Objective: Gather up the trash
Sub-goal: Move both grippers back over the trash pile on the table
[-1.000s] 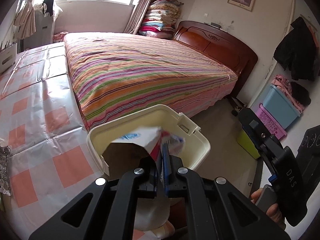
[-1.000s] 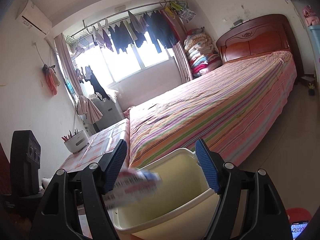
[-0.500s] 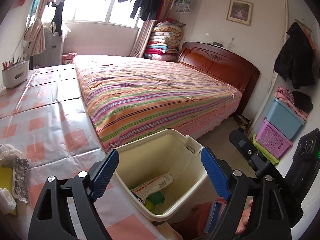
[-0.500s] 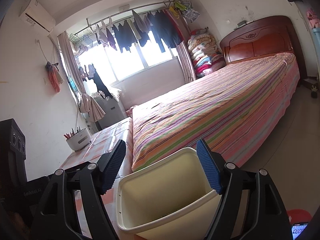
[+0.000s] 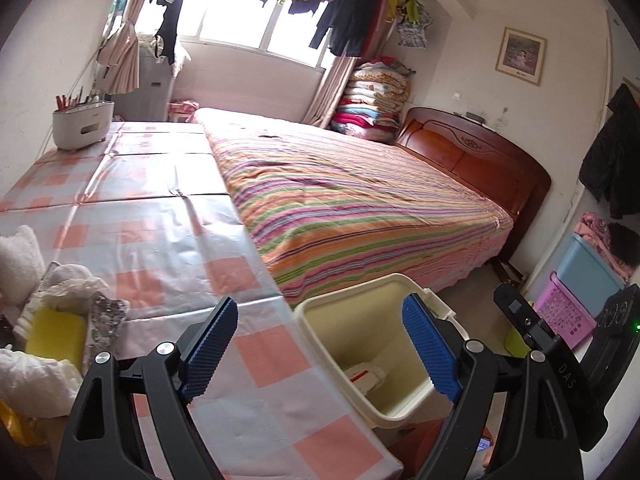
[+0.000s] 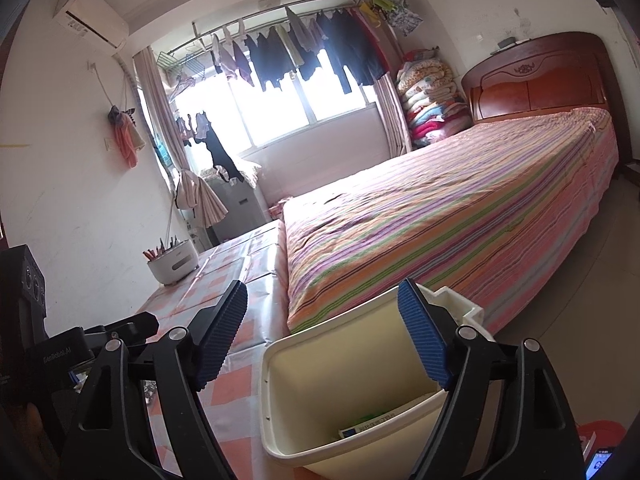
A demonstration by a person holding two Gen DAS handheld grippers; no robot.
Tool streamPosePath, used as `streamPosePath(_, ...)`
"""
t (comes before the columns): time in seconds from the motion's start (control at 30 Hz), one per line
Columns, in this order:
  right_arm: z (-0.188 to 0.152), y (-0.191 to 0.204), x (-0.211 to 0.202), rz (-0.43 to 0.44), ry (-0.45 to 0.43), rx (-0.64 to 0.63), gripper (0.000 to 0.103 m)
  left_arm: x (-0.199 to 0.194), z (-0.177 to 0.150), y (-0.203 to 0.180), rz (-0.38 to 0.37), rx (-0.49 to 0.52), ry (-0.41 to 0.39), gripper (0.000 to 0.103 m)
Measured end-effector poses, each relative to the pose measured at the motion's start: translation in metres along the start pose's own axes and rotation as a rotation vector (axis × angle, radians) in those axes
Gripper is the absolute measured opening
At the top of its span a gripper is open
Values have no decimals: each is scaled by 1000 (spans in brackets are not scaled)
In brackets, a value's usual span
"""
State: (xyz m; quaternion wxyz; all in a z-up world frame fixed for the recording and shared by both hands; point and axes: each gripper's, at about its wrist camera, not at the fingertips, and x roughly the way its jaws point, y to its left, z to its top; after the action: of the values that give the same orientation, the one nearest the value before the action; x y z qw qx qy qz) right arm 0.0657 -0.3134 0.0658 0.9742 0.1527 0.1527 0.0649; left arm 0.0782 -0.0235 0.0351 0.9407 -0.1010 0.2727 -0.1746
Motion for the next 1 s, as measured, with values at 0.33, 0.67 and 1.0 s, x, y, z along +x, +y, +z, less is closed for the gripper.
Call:
streamPosePath(0.33,-12,50,20,110,60,-63,79,-38,-4,33,99,39,-54,82)
streamPosePath(0.67,-32,114,31,282,124,-158,81,-83,-9,84,168,-12,-75,82)
streamPosePath(1.0,-60,182,36,466,204,-300,83,-121,-20,134,252,-87,-67,82)
